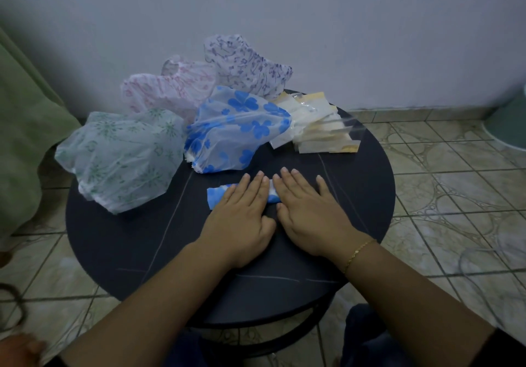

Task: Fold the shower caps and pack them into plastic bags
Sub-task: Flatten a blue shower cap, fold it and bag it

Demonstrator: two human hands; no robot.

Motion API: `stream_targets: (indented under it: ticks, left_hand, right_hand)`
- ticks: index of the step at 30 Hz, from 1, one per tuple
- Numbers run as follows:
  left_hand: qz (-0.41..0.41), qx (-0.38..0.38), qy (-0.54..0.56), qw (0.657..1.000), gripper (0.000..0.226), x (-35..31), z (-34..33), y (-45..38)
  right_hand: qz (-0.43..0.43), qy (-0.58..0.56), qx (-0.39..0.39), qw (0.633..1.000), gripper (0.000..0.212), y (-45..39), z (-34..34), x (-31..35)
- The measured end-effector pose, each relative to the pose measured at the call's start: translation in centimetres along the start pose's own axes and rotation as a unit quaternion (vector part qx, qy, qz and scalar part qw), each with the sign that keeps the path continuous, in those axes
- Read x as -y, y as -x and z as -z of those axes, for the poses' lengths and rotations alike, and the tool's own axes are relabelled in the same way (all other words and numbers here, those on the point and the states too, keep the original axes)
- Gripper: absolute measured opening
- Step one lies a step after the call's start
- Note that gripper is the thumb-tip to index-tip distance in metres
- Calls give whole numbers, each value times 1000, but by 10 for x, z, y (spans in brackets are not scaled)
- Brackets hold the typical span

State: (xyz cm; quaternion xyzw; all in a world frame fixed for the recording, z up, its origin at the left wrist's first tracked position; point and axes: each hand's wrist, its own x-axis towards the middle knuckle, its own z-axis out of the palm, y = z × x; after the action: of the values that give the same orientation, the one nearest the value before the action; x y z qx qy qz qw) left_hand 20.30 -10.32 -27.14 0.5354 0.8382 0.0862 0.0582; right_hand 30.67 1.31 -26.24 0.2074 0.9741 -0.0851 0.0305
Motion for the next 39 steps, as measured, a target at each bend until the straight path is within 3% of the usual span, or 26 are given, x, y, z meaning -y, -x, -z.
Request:
stream_targets:
  ticks: [5, 12, 16, 19, 21, 23, 25, 29, 32, 34, 36, 39]
  left_hand:
    - [57, 11, -7, 998, 80, 10, 4, 14]
    - [121, 20, -2, 992, 64, 18, 8, 27]
    - [110, 0, 6, 994, 62, 19, 9, 28]
    - [125, -45, 7, 991, 64, 14, 7, 31]
    - [170, -115, 24, 978, 67, 7, 6, 32]
    - [195, -176, 44, 964, 46, -4, 8, 33]
    - [165, -165, 54, 971, 22, -20, 12, 32]
    - [124, -114, 136, 976, 32, -50, 9, 25]
    - [162, -111, 274, 941, 36, -58, 6, 16]
    - [165, -126, 430, 878, 29, -62, 7, 11]
    - [148, -128, 539, 819, 29, -67, 10, 6]
    - [125, -118, 597, 783, 33, -77, 12, -4]
  right_hand:
    - [-19, -9, 6, 1000, 55, 3, 2, -3]
    - [-43, -27, 18, 999, 54, 13, 9, -2]
    - [-58, -35, -66, 995, 46, 17, 11, 0]
    - [-82, -53, -142, 985, 35, 22, 13, -3]
    - [-118, -116, -146, 975, 25, 26, 15, -7]
    - [-147, -151, -123, 970, 24, 30, 16, -7]
    - [-163, -145, -99, 971, 31, 33, 13, -5]
    - [-192, -203, -97, 955, 31, 34, 9, -6]
    - [-201, -268, -112, 936, 23, 33, 8, -9]
    - [-203, -346, -127, 907, 10, 34, 7, -11]
    - [-197, -452, -143, 858, 5, 34, 9, -15]
    - [-184, -600, -146, 765, 6, 36, 18, -21]
